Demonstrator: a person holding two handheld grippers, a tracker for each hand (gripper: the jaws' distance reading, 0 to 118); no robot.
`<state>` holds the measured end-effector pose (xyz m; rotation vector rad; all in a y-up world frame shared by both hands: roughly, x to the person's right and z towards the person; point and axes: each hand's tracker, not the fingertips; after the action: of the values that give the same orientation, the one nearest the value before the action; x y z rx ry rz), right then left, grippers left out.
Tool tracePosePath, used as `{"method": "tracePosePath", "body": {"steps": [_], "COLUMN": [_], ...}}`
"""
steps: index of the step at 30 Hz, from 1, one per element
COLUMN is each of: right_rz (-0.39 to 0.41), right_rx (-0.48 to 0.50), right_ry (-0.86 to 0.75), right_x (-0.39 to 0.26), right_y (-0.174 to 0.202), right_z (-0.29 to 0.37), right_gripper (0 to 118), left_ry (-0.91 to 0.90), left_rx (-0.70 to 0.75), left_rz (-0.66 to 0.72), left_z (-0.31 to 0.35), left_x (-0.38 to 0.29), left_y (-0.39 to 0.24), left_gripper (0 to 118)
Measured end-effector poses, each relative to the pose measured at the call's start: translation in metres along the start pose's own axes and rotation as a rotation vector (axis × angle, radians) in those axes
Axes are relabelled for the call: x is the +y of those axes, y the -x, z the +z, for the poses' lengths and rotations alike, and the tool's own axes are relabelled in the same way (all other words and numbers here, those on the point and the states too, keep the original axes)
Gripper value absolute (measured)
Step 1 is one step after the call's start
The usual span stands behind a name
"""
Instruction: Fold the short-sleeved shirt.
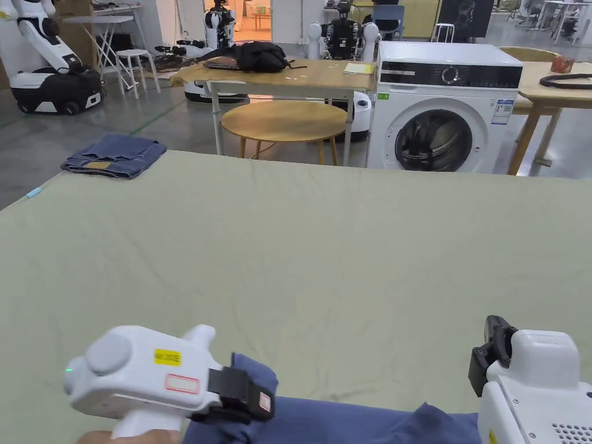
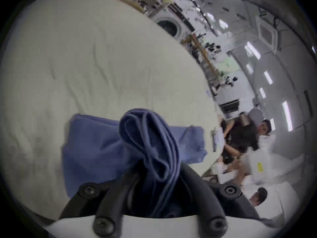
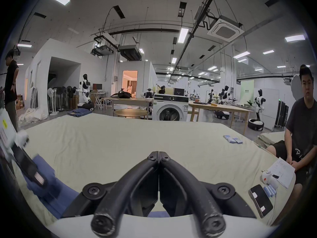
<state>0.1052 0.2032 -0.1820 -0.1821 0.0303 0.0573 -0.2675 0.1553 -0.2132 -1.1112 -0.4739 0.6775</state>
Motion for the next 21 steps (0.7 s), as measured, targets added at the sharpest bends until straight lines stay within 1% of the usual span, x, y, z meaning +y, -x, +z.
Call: {"method": "tracePosePath", "body": {"steps": [2, 5, 7, 9, 10, 11, 12, 14, 15, 19, 21], "right_rz": [0.004, 0.006, 0.009, 0.011, 0.015, 0.018, 0.021, 0.027, 0.03, 0.028, 0.026], "right_rx": [-0.005, -0.011, -0.014, -0.014, -0.012, -0.012, -0.01, -0.007, -0.006, -0.002, -0.003], "right_ry": [0.005, 0.012, 0.014, 0.018, 0.019, 0.02, 0.021, 0.021, 0.022, 0.021, 0.021], "right_x": [-0.001, -0.001, -0.002, -0.002, -0.002, -0.002, -0.002, -0.002, -0.002, -0.002, -0.002], "right_y": [-0.002, -0.004, -0.005, -0.006, -0.006, -0.006, -0.005, -0.005, -0.004, -0.004, -0.005], "right_z": [0.0, 0.002, 0.002, 0.003, 0.003, 0.003, 0.004, 0.004, 0.004, 0.005, 0.005], "right_gripper": [0, 0, 0, 0, 0, 0, 0, 0, 0, 0, 0], "left_ry": [0.035, 0.061, 0.048, 0.032, 0.028, 0.023, 0.017, 0.019, 0.016, 0.015, -0.006], "left_rx": [0.091, 0.135, 0.183, 0.181, 0.179, 0.169, 0.139, 0.133, 0.134, 0.103, 0.033], "left_rz": [0.006, 0.037, 0.032, 0.053, 0.057, 0.056, 0.055, 0.044, 0.036, 0.02, 0.048], "left_z": [-0.028, -0.057, -0.067, -0.07, -0.068, -0.066, -0.064, -0.058, -0.054, -0.03, -0.015], "left_x": [0.001, -0.001, -0.004, -0.004, -0.005, -0.006, -0.007, -0.007, -0.008, -0.004, -0.004], "left_y": [0.003, 0.009, 0.008, 0.011, 0.007, 0.006, 0.004, -0.006, -0.009, -0.014, -0.014], "left_gripper": [4, 4, 4, 5, 8, 16, 27, 36, 38, 38, 38]}}
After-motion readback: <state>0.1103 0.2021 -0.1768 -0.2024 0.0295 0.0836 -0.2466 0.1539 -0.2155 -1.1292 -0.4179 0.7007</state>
